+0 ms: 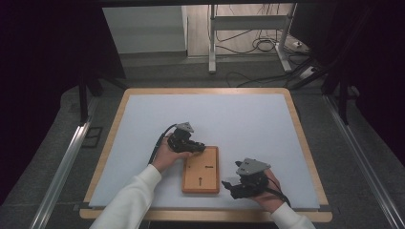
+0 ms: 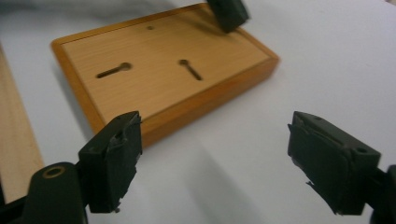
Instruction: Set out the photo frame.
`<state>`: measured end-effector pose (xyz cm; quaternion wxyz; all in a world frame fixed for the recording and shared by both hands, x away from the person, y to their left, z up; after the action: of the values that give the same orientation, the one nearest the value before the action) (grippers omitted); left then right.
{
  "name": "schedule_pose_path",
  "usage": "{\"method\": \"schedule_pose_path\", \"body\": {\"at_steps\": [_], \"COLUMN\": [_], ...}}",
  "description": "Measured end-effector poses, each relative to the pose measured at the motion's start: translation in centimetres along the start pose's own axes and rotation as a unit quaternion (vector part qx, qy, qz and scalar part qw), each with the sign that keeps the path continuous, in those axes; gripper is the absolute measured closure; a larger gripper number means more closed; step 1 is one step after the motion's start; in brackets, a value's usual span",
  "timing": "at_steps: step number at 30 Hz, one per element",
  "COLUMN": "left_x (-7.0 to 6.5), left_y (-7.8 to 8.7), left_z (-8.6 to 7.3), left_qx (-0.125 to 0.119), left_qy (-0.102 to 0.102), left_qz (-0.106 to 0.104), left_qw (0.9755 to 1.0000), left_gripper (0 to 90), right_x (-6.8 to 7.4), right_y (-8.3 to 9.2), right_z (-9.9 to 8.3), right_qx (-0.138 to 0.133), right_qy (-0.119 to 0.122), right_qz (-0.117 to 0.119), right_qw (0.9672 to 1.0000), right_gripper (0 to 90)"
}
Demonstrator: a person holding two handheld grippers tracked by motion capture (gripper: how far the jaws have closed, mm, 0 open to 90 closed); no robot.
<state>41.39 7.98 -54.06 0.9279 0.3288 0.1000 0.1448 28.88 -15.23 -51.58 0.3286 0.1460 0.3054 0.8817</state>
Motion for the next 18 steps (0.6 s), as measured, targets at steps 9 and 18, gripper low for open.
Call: {"method": "schedule_pose_path", "body": {"at_steps": [9,18], "left_x": [0.5,1.2], "left_y": [0.0,0.0], "left_z": [0.0,0.1], "left_qx": [0.0,0.001], "left_qy": [0.013,0.029], "left_qz": [-0.018,-0.043], "left_qw": [0.9998,0.9986], "left_gripper": [82.5,82.1], "right_x": [3.4,5.6], "right_y": [-1.5,-3.4], "right_z": [0.6,0.8], "right_qx": [0.027,0.054], "right_qy": [0.051,0.126], "right_qz": [-0.005,-0.042], "right_qw": [0.9983,0.9897], "right_gripper": [7.8,7.6]}}
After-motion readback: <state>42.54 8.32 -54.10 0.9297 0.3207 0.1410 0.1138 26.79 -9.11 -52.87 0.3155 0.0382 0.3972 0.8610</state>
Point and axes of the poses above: each handheld gripper's, and its own axes: y roughly backward along the jaws, z roughly out of its top, x roughly to its left, the point moved 3 cm from there along -y, roughly forward along the jaws, and after that the axes turned 14 degrees about -y, right-handed, at the moved point
